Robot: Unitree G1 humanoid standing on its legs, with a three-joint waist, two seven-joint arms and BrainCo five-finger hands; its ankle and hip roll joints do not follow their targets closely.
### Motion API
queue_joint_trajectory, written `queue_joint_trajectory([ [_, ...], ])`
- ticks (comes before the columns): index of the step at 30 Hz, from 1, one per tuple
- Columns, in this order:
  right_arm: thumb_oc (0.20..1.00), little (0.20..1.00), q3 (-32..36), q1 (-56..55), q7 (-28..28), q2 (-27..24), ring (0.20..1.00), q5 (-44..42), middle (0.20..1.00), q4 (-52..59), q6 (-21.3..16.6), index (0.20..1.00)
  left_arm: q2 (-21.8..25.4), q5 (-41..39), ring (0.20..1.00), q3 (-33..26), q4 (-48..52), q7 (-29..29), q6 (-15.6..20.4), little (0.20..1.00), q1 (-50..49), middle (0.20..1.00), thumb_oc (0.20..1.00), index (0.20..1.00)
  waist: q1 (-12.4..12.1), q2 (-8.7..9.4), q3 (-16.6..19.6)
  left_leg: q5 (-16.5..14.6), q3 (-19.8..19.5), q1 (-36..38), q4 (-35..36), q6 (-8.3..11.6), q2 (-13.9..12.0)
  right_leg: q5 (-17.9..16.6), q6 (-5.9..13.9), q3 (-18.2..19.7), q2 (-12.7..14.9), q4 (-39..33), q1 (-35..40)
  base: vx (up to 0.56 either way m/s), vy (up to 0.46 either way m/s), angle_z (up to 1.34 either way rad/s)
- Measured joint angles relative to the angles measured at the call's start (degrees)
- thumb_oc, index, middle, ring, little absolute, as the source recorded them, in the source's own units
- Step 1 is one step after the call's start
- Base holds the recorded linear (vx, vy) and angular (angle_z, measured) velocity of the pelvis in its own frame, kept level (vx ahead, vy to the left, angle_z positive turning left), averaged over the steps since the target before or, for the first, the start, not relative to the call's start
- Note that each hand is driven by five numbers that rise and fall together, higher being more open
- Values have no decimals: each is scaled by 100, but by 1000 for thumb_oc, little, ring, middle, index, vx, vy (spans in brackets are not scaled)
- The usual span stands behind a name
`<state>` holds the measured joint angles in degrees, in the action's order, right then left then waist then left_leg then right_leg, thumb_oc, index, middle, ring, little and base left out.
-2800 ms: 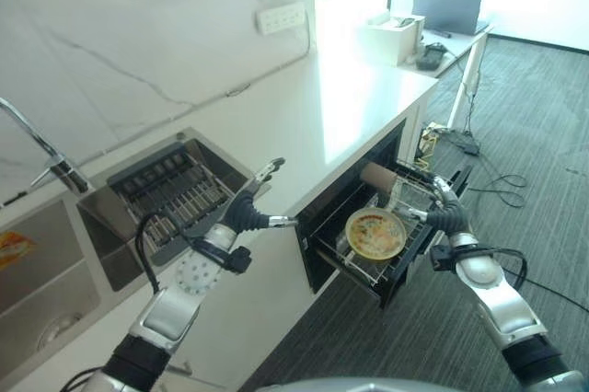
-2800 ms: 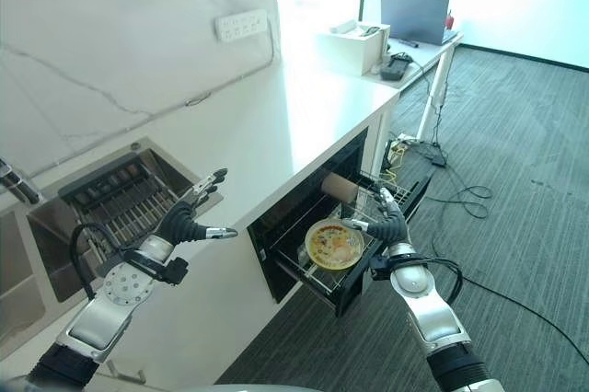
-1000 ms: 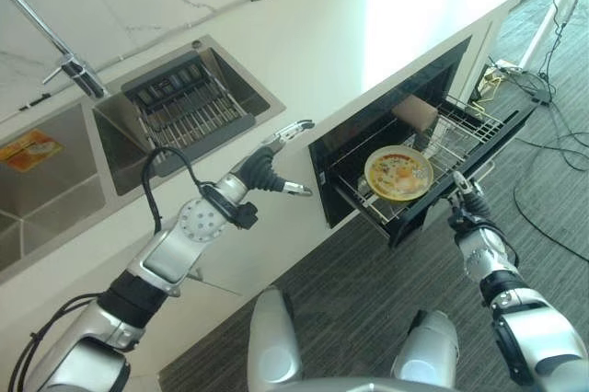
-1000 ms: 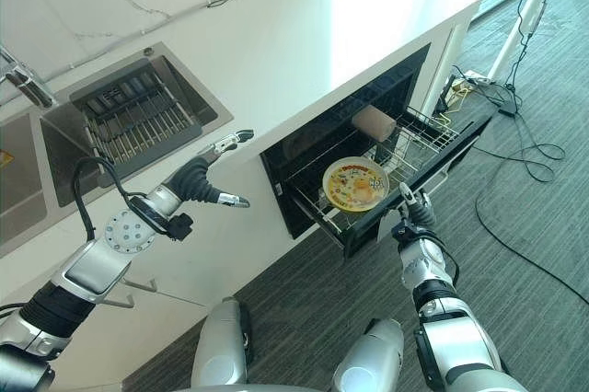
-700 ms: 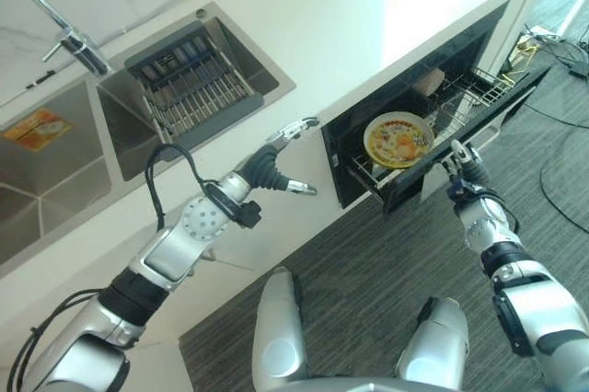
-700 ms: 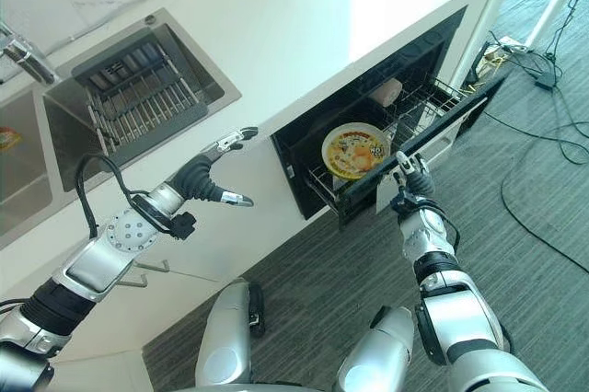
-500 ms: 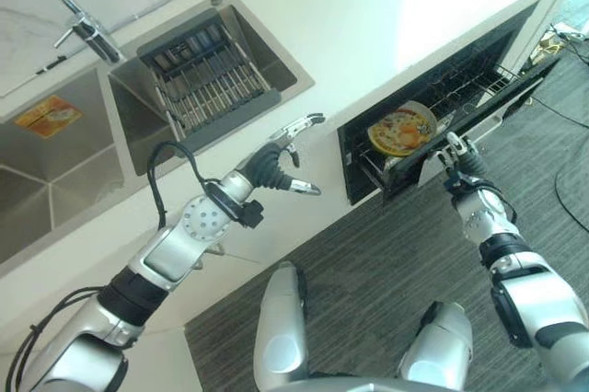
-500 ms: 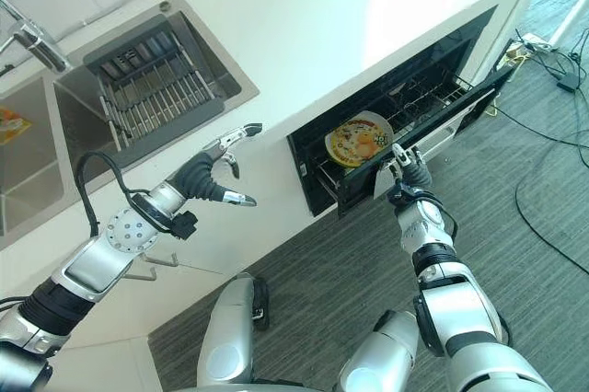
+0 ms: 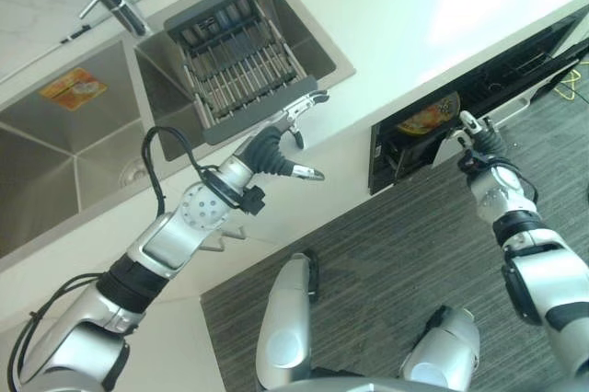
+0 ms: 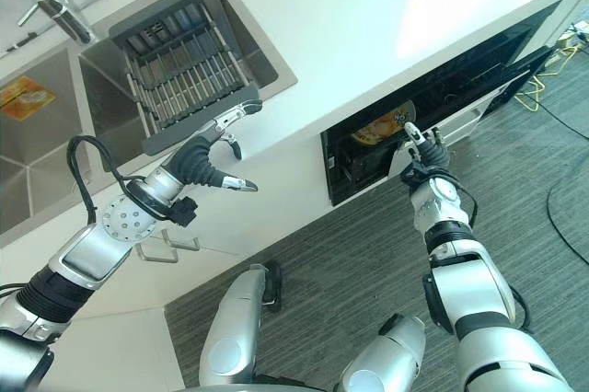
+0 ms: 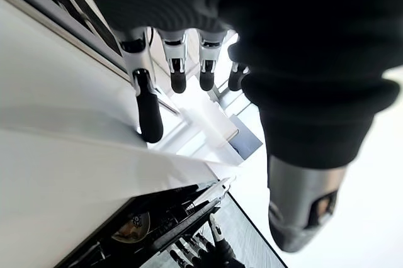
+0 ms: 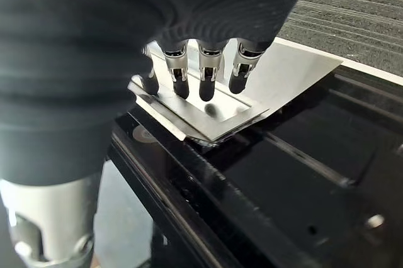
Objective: Place the dishes in the dishwasher.
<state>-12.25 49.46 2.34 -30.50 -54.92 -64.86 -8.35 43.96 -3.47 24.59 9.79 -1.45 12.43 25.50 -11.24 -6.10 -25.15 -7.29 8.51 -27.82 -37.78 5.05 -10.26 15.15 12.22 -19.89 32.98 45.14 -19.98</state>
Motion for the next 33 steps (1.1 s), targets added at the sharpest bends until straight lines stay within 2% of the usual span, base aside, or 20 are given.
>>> queue_joint_trajectory([
  [8,1000,1000,-148,122,87,-61,1000,337,1000,-4,183,1000,29,-21,1000,-2,56,57,2,1000,-4,1000,1000,1000,-178,12,-24,18,-60,13,9,-30,80,-13,11,-155,57,-54,155,53,31,7],
  [19,1000,1000,-531,187,106,-154,1000,547,1000,-5,320,1000,182,-42,1000,-16,79,169,7,1000,-3,1000,1000,1000,-226,33,-41,152,-167,44,183,-29,127,-12,9,-319,44,-83,259,-1,-17,5],
  [25,1000,1000,-513,199,104,-142,1000,439,1000,-12,424,1000,258,-71,1000,-16,86,223,8,1000,-2,1000,1000,1000,-253,54,-54,237,-171,119,306,-19,122,-28,-11,-365,50,-126,315,-53,-47,1],
  [29,1000,1000,-518,200,19,-114,1000,419,1000,-11,417,1000,365,-236,1000,-14,93,228,8,1000,-4,1000,1000,1000,-256,64,-60,323,-209,130,424,20,81,-28,-42,-408,-35,-141,304,-85,-68,1],
  [33,1000,1000,-510,187,-100,61,1000,417,1000,-2,331,1000,376,-238,1000,-18,100,271,6,1000,28,1000,1000,1000,-237,102,-83,648,-291,316,891,108,-1,-63,-171,-441,-316,-305,401,-99,-145,0],
])
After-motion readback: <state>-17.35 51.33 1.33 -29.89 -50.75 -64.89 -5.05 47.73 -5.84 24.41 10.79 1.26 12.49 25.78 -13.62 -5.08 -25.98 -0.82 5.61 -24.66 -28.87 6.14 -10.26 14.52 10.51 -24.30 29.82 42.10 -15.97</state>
